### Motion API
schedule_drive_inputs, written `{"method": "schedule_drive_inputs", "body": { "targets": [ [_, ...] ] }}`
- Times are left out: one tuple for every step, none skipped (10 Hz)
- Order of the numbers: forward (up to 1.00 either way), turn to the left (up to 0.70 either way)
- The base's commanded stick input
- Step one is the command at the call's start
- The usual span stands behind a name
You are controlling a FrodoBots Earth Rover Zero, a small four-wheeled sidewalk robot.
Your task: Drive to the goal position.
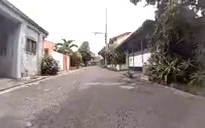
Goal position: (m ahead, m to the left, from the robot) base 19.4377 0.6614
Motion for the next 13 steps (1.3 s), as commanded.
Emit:
{"method": "schedule_drive_inputs", "body": {
  "targets": [
    [1.0,0.0],
    [1.0,0.0],
    [1.0,0.0],
    [1.0,0.0],
    [1.0,0.0],
    [1.0,0.0],
    [1.0,0.0],
    [1.0,0.0],
    [1.0,0.0],
    [1.0,0.0],
    [1.0,0.0],
    [1.0,0.0],
    [1.0,0.0]
  ]
}}
